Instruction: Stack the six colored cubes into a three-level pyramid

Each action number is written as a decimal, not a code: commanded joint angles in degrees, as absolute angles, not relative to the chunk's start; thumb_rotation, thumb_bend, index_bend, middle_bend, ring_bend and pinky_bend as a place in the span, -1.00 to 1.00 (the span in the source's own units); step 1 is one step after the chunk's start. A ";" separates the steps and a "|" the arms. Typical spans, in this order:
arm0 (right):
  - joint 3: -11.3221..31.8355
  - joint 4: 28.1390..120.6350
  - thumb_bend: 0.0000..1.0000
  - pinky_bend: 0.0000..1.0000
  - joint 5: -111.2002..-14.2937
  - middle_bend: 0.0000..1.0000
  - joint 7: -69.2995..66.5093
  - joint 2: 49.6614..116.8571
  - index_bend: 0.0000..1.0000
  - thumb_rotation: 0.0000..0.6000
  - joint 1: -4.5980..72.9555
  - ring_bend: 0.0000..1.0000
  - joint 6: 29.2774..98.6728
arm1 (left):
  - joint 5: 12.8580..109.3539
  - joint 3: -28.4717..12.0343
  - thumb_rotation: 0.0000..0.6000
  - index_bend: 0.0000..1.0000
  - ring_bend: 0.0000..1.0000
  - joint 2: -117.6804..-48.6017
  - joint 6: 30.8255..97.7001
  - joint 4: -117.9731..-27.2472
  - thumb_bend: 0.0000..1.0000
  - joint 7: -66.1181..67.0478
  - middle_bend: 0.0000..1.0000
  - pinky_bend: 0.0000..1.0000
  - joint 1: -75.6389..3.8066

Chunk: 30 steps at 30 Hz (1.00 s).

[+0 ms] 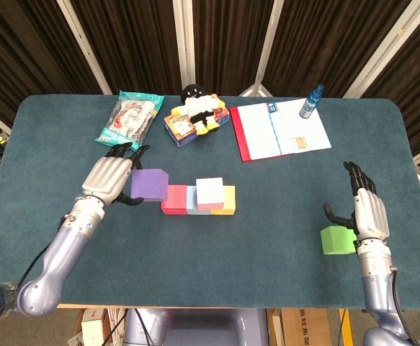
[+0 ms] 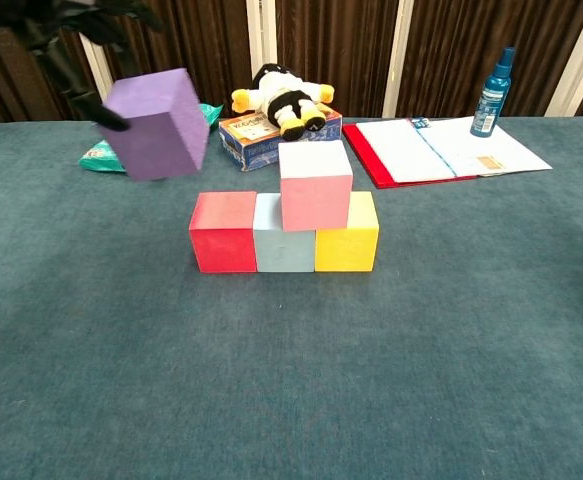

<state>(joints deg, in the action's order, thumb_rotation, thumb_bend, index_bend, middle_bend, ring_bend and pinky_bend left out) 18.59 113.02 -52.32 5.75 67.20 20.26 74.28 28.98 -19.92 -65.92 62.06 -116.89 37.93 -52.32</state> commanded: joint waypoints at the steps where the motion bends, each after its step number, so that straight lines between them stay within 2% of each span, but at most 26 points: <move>1: 18.62 112.92 -0.28 -1.00 -52.05 -1.00 5.38 67.14 -1.00 1.00 20.35 -1.00 73.87 | 26.08 -20.24 1.00 -0.94 -0.97 -68.20 62.83 -114.91 -0.47 40.26 -0.23 -1.00 -55.46; 15: 18.49 112.36 -0.28 -1.00 -50.75 -1.00 4.47 67.27 -1.00 1.00 20.70 -1.00 72.63 | 17.07 -17.81 1.00 -0.94 -0.97 -73.83 62.71 -109.23 -0.47 44.97 -0.23 -1.00 -63.22; 30: 18.57 112.37 -0.28 -1.00 -49.72 -1.00 3.70 67.08 -1.00 1.00 20.95 -1.00 71.81 | 14.62 -16.74 1.00 -0.94 -0.97 -76.10 63.43 -107.91 -0.47 45.18 -0.24 -1.00 -66.15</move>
